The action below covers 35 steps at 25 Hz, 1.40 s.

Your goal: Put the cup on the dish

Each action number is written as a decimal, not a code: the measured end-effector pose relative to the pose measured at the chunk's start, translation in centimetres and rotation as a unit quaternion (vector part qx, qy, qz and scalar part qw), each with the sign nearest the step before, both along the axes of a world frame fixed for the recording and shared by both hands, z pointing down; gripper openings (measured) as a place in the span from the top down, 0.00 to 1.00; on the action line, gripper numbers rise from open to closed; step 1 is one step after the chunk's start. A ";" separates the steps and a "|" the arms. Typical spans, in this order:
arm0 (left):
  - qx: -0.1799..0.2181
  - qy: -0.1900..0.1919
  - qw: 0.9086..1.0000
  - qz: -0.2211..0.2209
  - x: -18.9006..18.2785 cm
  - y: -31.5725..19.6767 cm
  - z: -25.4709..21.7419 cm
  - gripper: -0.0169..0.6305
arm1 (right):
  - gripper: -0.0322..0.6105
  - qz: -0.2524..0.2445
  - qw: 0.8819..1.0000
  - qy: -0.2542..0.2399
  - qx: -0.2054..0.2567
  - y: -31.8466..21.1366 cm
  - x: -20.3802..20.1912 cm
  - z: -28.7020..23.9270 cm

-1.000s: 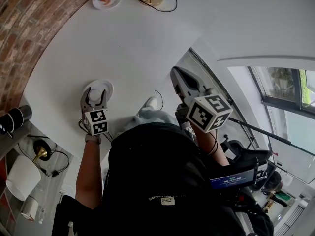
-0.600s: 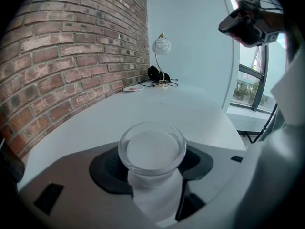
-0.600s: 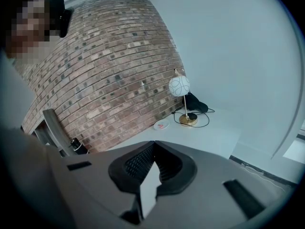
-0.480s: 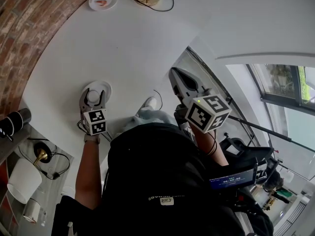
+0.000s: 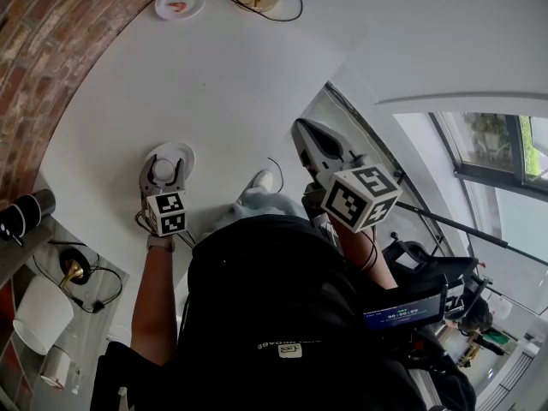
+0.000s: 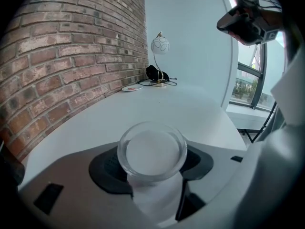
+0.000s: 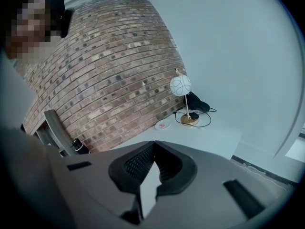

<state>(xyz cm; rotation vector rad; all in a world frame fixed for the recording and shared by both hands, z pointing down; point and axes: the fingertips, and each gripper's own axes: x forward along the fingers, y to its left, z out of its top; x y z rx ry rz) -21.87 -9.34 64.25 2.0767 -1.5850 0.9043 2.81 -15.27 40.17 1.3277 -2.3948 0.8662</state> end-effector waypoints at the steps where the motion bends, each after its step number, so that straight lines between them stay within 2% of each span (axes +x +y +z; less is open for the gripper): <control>1: 0.001 0.002 1.000 -0.002 0.0 0.0 0.0 0.56 | 0.95 -0.002 1.000 0.000 -0.001 0.0 -0.1 0.0; 5: 0.019 0.012 1.000 -0.002 0.2 -0.4 -0.6 0.56 | 0.95 -0.006 1.000 -0.002 -0.003 -0.1 -0.1 0.2; 8: 0.018 0.014 1.000 0.003 0.4 -0.8 -1.1 0.56 | 0.95 -0.008 1.000 -0.005 -0.002 -0.1 -0.2 0.2; 15: 0.015 -0.009 1.000 0.013 0.3 -0.5 -1.9 0.56 | 0.95 -0.014 1.000 -0.012 -0.001 0.0 -0.6 0.0; 20: 0.006 -0.030 1.000 0.004 -0.2 0.3 -2.0 0.56 | 0.95 -0.022 1.000 -0.019 -0.002 0.2 -1.0 0.0; 35: 0.016 -0.030 0.999 -0.015 -0.5 0.9 -3.4 0.56 | 0.95 -0.042 0.998 -0.036 -0.006 0.1 -1.2 0.4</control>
